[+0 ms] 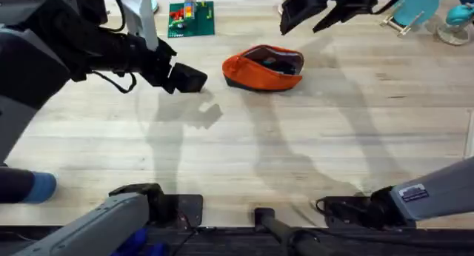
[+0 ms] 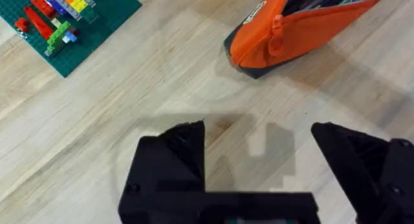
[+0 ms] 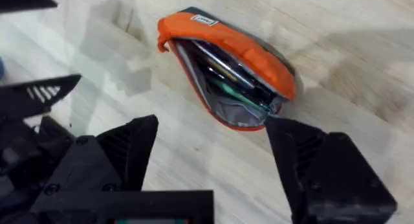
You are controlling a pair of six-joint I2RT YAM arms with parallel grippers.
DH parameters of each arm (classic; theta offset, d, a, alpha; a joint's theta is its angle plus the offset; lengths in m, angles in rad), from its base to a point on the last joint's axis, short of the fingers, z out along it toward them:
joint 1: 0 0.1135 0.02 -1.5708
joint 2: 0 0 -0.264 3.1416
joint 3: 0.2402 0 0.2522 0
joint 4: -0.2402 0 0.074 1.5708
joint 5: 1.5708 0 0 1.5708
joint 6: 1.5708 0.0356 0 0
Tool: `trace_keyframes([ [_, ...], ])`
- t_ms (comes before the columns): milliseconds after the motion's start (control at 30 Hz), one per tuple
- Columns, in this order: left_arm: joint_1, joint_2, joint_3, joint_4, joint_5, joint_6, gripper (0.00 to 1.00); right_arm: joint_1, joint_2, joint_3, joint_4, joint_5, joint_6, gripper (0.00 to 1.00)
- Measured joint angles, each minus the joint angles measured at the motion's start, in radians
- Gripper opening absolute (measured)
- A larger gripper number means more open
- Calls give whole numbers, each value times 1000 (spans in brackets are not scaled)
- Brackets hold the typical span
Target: Unzip the bag, pick up the pens from the table one at a time and place them inside, then zip the bag closed.
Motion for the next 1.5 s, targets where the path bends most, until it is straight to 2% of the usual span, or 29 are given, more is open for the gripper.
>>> trace_keyframes([
  [300, 0, 0, 0, 0, 0, 0, 992, 88, 0, 0, 16, 226, 204, 997],
  [500, 0, 0, 0, 0, 0, 0, 995, 160, 0, 0, 40, 286, 257, 998],
  [867, 0, 0, 0, 7, 0, 0, 994, 178, 0, 0, 50, 300, 285, 998],
  [1200, 0, 0, 0, 8, 0, 4, 993, 178, 0, 0, 54, 210, 403, 998],
  [1300, 0, 0, 0, 8, 5, 31, 992, 178, 0, 0, 54, 200, 449, 997],
  [1500, 0, 0, 0, 8, 53, 154, 993, 194, 0, 0, 55, 196, 494, 998],
])
